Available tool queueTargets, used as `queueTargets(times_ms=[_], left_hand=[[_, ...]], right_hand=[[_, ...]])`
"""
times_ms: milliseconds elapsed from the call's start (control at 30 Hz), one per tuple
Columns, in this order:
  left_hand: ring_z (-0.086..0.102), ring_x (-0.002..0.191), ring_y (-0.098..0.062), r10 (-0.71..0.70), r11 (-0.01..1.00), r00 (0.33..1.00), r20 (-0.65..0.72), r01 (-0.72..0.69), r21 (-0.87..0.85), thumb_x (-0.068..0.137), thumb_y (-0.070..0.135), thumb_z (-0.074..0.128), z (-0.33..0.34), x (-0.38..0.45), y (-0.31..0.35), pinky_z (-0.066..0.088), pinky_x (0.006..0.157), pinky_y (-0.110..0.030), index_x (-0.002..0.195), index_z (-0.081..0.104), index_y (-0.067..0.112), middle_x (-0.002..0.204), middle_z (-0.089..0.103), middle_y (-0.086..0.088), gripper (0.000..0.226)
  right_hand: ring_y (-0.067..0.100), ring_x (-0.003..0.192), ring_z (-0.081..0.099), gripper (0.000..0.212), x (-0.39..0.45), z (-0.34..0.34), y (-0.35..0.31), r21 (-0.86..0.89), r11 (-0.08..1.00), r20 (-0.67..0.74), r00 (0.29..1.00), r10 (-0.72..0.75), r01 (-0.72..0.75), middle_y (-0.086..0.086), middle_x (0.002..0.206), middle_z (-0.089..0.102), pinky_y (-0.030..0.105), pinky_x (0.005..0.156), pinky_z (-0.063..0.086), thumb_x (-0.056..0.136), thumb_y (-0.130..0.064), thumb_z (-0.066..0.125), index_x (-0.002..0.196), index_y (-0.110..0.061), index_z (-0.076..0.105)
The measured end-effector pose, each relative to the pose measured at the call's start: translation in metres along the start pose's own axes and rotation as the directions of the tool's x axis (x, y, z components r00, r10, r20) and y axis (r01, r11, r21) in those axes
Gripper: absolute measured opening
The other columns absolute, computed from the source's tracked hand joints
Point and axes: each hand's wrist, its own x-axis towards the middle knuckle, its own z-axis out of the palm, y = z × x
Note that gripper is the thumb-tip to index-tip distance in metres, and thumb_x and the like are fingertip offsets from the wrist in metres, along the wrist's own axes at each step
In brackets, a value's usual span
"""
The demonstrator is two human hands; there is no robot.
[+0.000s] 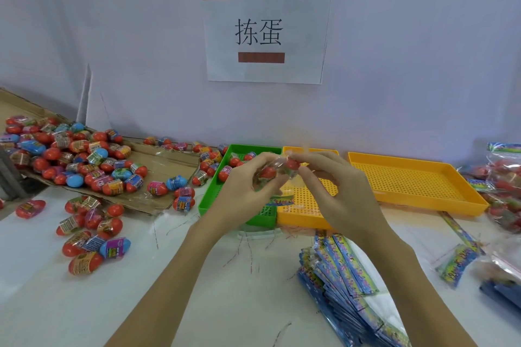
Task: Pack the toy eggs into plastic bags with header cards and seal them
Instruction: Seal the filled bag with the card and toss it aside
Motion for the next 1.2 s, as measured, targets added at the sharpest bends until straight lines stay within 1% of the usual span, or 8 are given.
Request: queueTargets(times_ms=[167,300,433,533,733,900,1133,1200], left_hand=[[0.072,0.075,-0.008,-0.08,0.993,0.996,-0.026,0.077,-0.089,0.101,0.024,0.067,-0.003,0.002,0.003,0.058,0.065,-0.023,0.118,0.07,0.018,0.101,0.073,0.013,0.019],[0.071,0.098,-0.003,-0.095,0.993,0.995,-0.038,0.091,-0.077,0.097,0.031,0.07,-0.004,0.002,0.001,0.059,0.082,-0.024,0.112,0.076,0.021,0.104,0.075,0.016,0.019],[0.077,0.075,-0.017,-0.207,0.951,0.978,-0.026,0.195,-0.238,0.093,0.034,0.074,-0.007,0.003,0.003,0.063,0.064,-0.028,0.107,0.078,0.019,0.097,0.078,0.006,0.02],[0.076,0.076,-0.013,-0.231,0.938,0.973,-0.03,0.214,-0.271,0.086,0.043,0.078,-0.008,0.002,0.004,0.061,0.066,-0.025,0.099,0.081,0.027,0.095,0.078,0.006,0.021],[0.073,0.081,-0.011,-0.298,0.913,0.954,-0.035,0.274,-0.302,0.083,0.045,0.081,-0.009,0.002,0.003,0.058,0.067,-0.025,0.099,0.082,0.029,0.097,0.078,0.005,0.023],[0.069,0.079,-0.007,-0.394,0.829,0.91,0.132,0.413,-0.377,0.086,0.041,0.08,-0.014,0.002,0.009,0.053,0.063,-0.019,0.109,0.08,0.031,0.101,0.079,0.001,0.025],[0.071,0.08,-0.004,-0.418,0.782,0.889,0.187,0.457,-0.423,0.082,0.039,0.081,-0.023,0.001,0.009,0.055,0.058,-0.019,0.111,0.081,0.019,0.114,0.078,-0.003,0.035],[0.072,0.085,-0.013,-0.418,0.772,0.889,0.188,0.457,-0.442,0.082,0.035,0.082,-0.024,0.002,0.007,0.059,0.061,-0.026,0.112,0.08,0.017,0.114,0.078,-0.008,0.035]], right_hand=[[0.01,0.093,0.069,0.034,0.0,0.001,0.004,0.012,0.998,0.029,0.997,0.069,-0.069,-0.011,0.112,0.069,0.022,0.081,0.058,0.089,-0.02,0.079,0.121,-0.023,0.068],[0.008,0.09,0.071,0.024,-0.001,0.003,0.005,0.118,0.972,0.126,0.974,0.186,-0.201,-0.02,0.102,0.069,0.023,0.076,0.059,0.09,-0.022,0.079,0.109,-0.028,0.065],[0.007,0.093,0.073,0.025,-0.002,0.004,0.005,0.267,0.898,0.209,0.93,0.302,-0.351,-0.017,0.104,0.074,0.021,0.077,0.059,0.09,-0.027,0.078,0.113,-0.033,0.07],[0.006,0.096,0.073,0.025,-0.003,0.003,0.003,0.308,0.855,0.276,0.899,0.34,-0.418,-0.014,0.103,0.077,0.02,0.076,0.058,0.089,-0.032,0.078,0.113,-0.03,0.073],[0.01,0.09,0.076,0.027,-0.004,0.005,0.001,0.306,0.844,0.308,0.885,0.351,-0.441,-0.009,0.105,0.077,0.021,0.076,0.059,0.088,-0.025,0.081,0.114,-0.026,0.073],[0.016,0.087,0.076,0.027,0.0,-0.013,0.004,0.316,0.85,0.294,0.895,0.335,-0.422,-0.012,0.111,0.075,0.022,0.077,0.059,0.09,-0.022,0.077,0.114,-0.034,0.076],[0.008,0.108,0.071,0.026,0.001,-0.022,0.002,0.34,0.816,0.433,0.848,0.305,-0.467,-0.007,0.108,0.079,0.024,0.087,0.056,0.087,-0.045,0.074,0.111,-0.037,0.079],[0.007,0.107,0.071,0.027,0.0,-0.02,0.001,0.324,0.825,0.435,0.847,0.305,-0.463,-0.008,0.108,0.079,0.025,0.089,0.053,0.086,-0.048,0.073,0.111,-0.038,0.079]])
